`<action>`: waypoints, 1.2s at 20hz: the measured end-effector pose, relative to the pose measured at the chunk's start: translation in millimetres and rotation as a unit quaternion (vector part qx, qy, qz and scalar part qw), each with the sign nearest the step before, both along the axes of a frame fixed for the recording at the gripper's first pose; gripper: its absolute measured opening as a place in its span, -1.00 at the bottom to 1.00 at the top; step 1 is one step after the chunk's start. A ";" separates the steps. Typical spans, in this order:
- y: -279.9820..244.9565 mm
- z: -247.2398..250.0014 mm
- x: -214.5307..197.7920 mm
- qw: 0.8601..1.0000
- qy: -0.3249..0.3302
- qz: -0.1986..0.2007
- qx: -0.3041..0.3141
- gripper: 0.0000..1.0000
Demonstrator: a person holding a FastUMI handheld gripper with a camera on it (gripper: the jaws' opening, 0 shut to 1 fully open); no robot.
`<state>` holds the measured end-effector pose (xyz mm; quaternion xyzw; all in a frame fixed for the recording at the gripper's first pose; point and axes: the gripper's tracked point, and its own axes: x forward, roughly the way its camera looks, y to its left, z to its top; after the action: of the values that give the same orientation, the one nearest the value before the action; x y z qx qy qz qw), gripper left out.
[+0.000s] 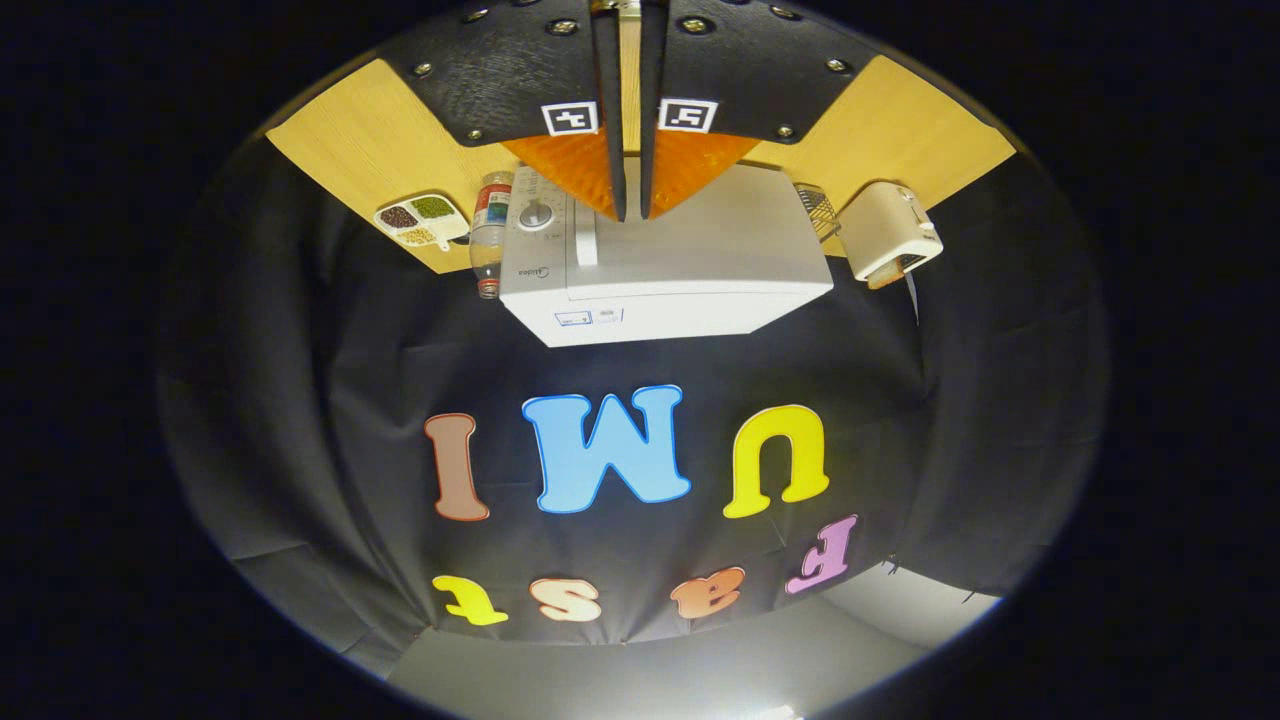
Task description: Open the microwave, put the food inside, and close the microwave door.
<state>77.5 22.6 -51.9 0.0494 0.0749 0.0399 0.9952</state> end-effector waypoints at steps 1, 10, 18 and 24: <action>1.1 2.4 -6.7 1.000 -0.002 0.001 -0.001 -0.79; 10.5 25.0 -67.6 0.999 -0.043 -0.001 -0.015 0.98; 12.5 25.4 -80.6 0.999 -0.048 -0.003 -0.021 0.98; 15.6 28.3 -82.0 0.999 -0.048 -0.005 -0.016 0.98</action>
<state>-4.5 38.2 -23.6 0.0323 0.0270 0.0356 0.9985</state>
